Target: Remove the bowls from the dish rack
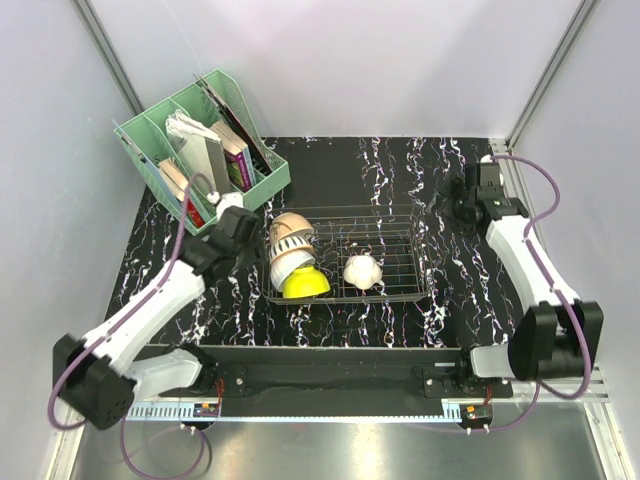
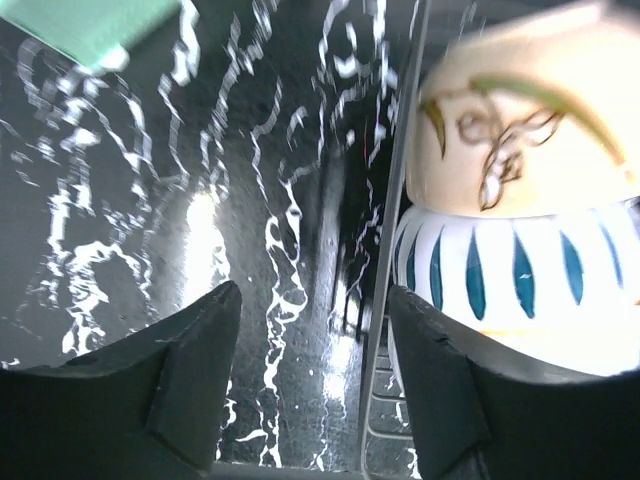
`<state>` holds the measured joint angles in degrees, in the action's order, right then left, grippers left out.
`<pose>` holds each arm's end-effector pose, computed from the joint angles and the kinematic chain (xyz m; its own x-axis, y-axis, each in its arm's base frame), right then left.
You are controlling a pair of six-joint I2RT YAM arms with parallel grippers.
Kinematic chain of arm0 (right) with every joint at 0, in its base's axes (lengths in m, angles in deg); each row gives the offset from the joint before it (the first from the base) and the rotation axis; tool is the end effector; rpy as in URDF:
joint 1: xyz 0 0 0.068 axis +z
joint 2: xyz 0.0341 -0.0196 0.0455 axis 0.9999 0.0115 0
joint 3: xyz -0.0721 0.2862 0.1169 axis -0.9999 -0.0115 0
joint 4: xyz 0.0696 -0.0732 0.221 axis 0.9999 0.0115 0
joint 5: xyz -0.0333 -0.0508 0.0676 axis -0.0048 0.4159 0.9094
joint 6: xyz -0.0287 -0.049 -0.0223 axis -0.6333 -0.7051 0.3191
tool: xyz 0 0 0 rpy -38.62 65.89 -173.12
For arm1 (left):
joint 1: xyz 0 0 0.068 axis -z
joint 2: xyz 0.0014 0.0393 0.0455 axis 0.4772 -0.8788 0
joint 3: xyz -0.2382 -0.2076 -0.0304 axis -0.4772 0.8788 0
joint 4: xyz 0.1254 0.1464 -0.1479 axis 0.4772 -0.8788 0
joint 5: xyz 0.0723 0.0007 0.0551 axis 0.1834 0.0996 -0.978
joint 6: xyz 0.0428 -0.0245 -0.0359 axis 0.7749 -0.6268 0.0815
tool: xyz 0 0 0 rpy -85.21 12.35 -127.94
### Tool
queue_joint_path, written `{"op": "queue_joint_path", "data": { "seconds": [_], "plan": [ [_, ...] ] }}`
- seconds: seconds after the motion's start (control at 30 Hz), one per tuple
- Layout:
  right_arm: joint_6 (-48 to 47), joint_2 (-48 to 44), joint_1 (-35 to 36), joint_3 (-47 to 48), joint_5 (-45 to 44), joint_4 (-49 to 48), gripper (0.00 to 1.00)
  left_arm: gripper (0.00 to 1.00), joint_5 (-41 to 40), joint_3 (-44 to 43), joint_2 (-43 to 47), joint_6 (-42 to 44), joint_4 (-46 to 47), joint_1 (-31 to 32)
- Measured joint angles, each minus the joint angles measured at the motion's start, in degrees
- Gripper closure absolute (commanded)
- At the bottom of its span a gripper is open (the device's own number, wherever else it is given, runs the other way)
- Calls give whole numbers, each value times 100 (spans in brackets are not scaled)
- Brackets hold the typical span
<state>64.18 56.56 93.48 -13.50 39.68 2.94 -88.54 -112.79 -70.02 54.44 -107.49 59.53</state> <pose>0.2710 0.0194 0.3338 -0.6683 0.4863 -0.5629 0.3389 0.8727 0.3516 0.1708 -0.0831 0.3141 -0.7257 -0.1749 -0.6654 -0.1451 0.9843 -0.1005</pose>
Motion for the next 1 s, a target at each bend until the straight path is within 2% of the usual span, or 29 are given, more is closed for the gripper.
{"op": "queue_joint_path", "data": {
  "seconds": [0.1, 0.23, 0.53, 0.73, 1.0],
  "plan": [
    [-9, -407, 0, -199, 13, 136, 17, 25, -157, 0, 490, 57, 2, -48],
    [20, -872, 0, -511, 256, 188, 21, 24, -192, -42, 826, 369, -4, -57],
    [168, -1495, 11, -1110, 1331, 243, 23, 23, -136, -498, 568, 1270, 4, -57],
    [258, -1718, 39, -1449, 1797, 179, 25, 23, 103, -1187, -184, 2046, 85, -24],
    [391, -1875, 59, -1897, 2133, 85, 26, 23, -90, -1729, -1543, 2975, 199, 610]
  ]
}}
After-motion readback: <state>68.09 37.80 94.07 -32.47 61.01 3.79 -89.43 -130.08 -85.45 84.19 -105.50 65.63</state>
